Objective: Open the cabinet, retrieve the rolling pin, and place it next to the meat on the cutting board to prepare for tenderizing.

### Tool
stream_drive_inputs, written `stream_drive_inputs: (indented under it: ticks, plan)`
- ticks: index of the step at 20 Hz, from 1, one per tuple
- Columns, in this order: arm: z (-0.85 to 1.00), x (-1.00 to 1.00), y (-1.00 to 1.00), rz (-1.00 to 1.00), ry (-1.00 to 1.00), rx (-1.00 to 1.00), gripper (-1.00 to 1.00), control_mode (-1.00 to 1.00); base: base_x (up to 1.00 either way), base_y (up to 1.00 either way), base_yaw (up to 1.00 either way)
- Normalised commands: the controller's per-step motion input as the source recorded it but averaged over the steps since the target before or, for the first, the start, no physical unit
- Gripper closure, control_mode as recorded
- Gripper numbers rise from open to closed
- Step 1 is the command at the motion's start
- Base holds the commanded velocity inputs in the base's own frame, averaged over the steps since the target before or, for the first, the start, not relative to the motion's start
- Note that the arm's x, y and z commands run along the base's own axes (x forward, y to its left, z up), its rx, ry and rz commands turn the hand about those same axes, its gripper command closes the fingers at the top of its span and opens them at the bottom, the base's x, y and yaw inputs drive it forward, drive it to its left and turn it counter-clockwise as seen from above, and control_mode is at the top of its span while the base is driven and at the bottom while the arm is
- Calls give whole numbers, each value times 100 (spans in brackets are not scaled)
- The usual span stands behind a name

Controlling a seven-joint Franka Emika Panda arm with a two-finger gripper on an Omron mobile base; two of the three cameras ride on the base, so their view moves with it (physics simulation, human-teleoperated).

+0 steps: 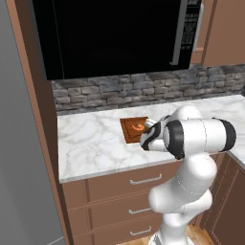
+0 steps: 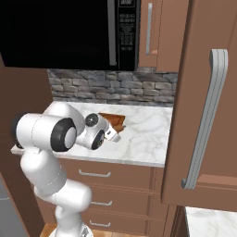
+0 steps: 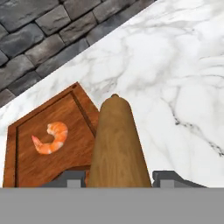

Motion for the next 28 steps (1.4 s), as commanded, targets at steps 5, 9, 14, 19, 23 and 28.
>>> stream_drive_inputs:
  ticks: [5, 9, 14, 19, 23, 28]
  plan:
    - [-3, 13, 20, -9, -1, -7, 100, -100, 0, 0, 0]
    - [0, 4, 29, -5, -1, -1, 100, -100, 0, 0, 0]
    - [0, 0, 33, -1, 0, 0, 100, -100, 0, 0, 0]
    - [0, 3, 26, 0, 0, 0, 100, -100, 0, 0, 0]
    - [0, 16, 7, 0, 0, 0, 100, -100, 0, 0, 0]
    - [0, 23, 0, 0, 0, 0, 100, -100, 0, 0, 0]
